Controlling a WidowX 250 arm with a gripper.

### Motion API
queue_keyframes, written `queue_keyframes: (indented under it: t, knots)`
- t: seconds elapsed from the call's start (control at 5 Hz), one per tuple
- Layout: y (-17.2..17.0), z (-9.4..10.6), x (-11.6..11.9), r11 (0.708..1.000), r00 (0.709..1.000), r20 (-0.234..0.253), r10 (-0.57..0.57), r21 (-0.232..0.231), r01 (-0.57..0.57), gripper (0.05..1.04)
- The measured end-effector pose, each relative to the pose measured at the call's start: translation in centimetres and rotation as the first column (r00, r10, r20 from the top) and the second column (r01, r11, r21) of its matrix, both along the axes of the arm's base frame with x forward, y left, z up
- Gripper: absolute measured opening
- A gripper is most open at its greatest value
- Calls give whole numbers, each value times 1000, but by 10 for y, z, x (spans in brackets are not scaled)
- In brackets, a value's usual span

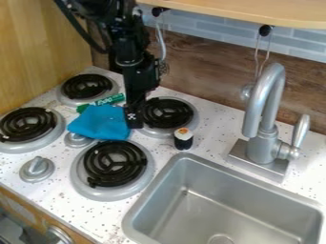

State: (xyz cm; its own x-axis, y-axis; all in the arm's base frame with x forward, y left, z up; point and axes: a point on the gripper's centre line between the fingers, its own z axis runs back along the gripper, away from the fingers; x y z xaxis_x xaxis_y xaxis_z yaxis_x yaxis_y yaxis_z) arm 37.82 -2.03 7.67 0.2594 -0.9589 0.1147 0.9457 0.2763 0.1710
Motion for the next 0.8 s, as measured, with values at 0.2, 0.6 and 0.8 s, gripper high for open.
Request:
queue_keyframes:
  t: [0.2,0.6,0.8]
  knots:
    - [-20,2,-10,997,997,0,-71,4,71,1001]
    - [-53,2,-23,978,978,18,-207,11,207,1001]
    - [-60,1,-19,966,964,60,-259,-4,260,1001]
